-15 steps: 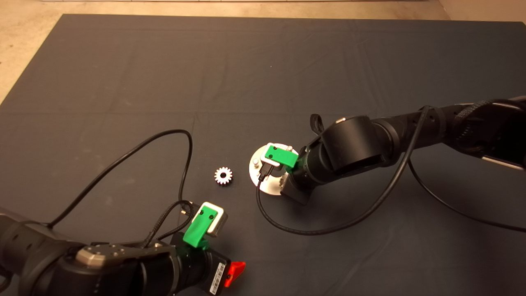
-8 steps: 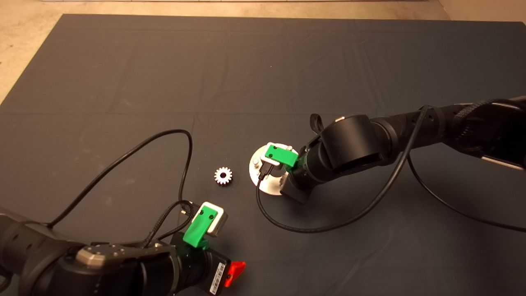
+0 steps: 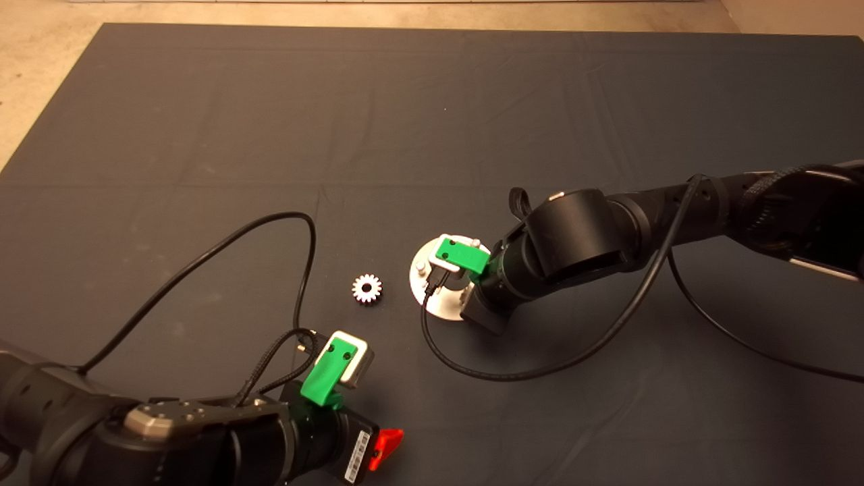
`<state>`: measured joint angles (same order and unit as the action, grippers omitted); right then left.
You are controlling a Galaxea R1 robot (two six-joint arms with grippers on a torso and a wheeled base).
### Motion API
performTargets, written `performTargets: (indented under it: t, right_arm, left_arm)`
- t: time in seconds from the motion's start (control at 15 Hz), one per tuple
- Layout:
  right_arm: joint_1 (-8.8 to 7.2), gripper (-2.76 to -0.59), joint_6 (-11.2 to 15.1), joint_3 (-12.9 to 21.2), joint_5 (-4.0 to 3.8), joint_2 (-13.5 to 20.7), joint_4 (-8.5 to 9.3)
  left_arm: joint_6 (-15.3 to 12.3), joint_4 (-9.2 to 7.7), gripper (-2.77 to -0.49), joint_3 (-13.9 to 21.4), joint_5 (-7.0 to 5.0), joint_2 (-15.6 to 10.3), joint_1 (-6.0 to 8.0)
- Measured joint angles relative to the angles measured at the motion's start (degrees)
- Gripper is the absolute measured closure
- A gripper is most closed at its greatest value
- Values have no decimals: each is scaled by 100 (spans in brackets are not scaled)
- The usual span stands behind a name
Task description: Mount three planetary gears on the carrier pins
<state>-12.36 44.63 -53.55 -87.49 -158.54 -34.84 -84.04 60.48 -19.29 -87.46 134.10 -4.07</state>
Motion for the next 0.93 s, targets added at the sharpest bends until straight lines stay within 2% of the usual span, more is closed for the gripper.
performTargets:
  t: [0.47, 0.93]
  right_arm:
    - [16, -110, -1, -16, -1, 13, 0]
    - [16, -147, -1, -16, -7, 11, 0]
  left_arm:
    - [0, 13, -236, 0, 0, 0, 0]
    - [-2, 16, -236, 0, 0, 0, 0]
